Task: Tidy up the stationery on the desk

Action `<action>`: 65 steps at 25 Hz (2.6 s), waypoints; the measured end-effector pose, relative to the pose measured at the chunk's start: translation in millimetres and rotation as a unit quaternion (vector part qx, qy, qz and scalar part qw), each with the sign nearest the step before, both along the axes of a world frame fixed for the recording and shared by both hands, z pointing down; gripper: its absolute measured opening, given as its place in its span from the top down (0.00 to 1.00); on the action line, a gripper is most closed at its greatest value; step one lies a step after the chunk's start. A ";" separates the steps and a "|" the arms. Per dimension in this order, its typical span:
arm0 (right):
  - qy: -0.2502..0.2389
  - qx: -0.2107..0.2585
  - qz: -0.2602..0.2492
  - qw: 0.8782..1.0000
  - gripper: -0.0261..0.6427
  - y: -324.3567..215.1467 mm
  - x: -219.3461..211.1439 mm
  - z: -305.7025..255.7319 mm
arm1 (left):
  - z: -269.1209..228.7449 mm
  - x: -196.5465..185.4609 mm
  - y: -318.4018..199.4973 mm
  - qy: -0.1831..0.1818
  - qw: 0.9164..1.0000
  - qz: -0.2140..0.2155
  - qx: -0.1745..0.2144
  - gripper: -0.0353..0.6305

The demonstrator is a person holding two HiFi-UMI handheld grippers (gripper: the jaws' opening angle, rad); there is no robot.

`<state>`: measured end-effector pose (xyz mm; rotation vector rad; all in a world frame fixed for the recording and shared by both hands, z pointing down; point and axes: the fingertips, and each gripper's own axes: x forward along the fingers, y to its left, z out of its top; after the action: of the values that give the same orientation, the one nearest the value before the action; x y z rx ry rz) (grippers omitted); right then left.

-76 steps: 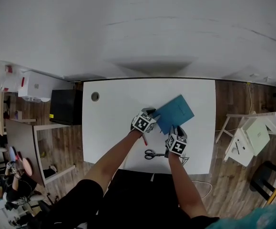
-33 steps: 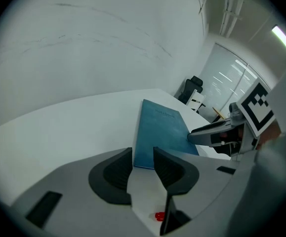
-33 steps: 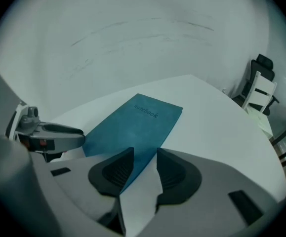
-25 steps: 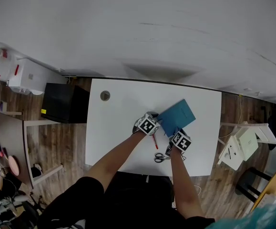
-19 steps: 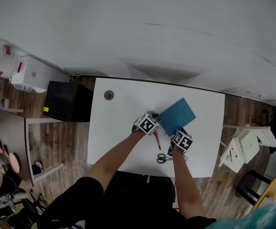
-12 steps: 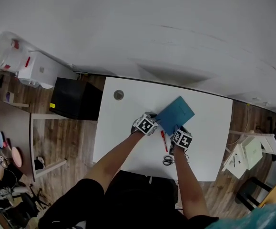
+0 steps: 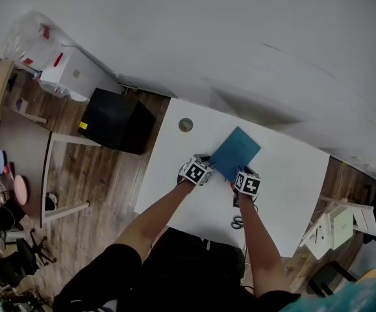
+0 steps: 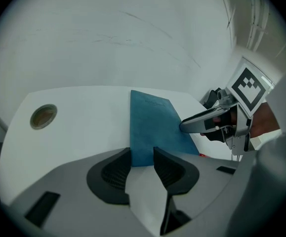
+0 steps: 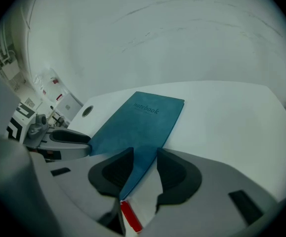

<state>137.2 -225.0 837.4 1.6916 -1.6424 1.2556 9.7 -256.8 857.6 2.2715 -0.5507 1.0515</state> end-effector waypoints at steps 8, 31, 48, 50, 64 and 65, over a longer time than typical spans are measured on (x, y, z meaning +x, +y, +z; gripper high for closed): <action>0.006 -0.003 -0.045 0.999 0.75 2.9 -41.0 -3.7 | -1.8 -46.2 29.9 0.005 1.000 -0.007 -0.008 0.74; 0.001 -0.011 -0.094 0.995 0.75 74.4 -143.1 1.6 | -5.3 -148.4 130.7 0.023 0.998 -0.029 -0.053 0.74; -0.013 -0.021 -0.116 0.993 0.75 104.2 -193.3 2.8 | -12.8 -200.2 166.3 0.035 0.995 -0.053 -0.073 0.74; -0.013 -0.021 -0.115 0.993 0.75 104.7 -197.6 2.4 | -8.6 -204.9 169.3 0.039 0.994 -0.067 -0.081 0.74; -0.055 -0.017 -0.139 0.989 0.75 111.1 -184.3 -9.0 | -15.6 -216.3 171.8 0.037 0.992 -0.089 -0.083 0.71; -0.052 -0.011 -0.137 0.989 0.75 110.8 -174.1 -14.3 | -18.5 -216.4 168.6 0.040 0.990 -0.103 -0.082 0.71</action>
<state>-36.9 -114.2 823.2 1.3525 -1.8415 1.2365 -206.7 -88.2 839.1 2.0552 -0.6274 0.8663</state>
